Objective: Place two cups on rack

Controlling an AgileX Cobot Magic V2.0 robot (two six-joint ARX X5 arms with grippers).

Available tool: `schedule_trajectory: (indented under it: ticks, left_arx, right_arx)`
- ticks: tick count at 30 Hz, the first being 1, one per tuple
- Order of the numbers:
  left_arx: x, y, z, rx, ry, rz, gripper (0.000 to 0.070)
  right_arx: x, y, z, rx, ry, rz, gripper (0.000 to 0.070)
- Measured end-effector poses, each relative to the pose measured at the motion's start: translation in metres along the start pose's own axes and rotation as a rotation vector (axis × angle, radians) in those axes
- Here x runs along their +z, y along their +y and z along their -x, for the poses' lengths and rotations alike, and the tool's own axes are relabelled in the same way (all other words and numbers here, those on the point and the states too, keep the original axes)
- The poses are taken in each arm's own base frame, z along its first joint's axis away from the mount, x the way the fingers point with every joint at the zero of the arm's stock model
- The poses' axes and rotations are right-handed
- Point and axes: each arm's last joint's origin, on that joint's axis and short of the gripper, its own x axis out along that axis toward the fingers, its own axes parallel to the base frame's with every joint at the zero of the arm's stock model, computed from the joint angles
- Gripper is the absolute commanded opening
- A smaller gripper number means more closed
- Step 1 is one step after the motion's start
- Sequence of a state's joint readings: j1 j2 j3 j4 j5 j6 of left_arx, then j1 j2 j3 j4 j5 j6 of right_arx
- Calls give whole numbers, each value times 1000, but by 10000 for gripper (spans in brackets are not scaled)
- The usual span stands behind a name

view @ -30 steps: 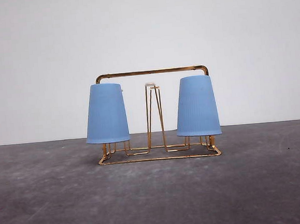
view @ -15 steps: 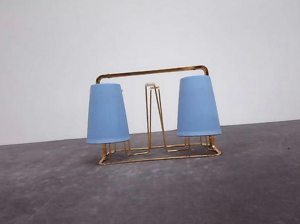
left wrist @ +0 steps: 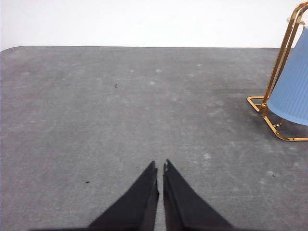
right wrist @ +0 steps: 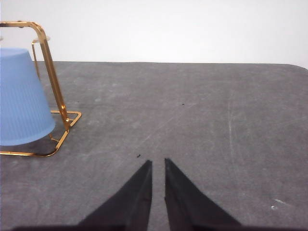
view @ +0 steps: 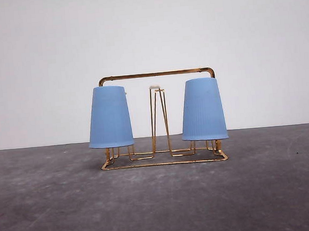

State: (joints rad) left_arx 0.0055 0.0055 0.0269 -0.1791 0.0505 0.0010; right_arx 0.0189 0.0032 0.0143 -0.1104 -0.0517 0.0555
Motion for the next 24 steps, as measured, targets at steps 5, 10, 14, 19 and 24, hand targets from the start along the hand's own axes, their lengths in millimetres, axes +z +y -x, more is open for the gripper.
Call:
schedule_trajectory:
  ticks: [5, 10, 14, 19, 24]
  left_arx:
    - [0, 0, 0, 0, 0, 0, 0]
    - [0, 0, 0, 0, 0, 0, 0]
    - [0, 0, 0, 0, 0, 0, 0]
    - [0, 0, 0, 0, 0, 0, 0]
    - [0, 0, 0, 0, 0, 0, 0]
  right_arx:
    - [0, 0, 0, 0, 0, 0, 45]
    - [0, 0, 0, 0, 0, 0, 45]
    - [0, 0, 0, 0, 0, 0, 45]
    - [0, 0, 0, 0, 0, 0, 45]
    - [0, 0, 0, 0, 0, 0, 45]
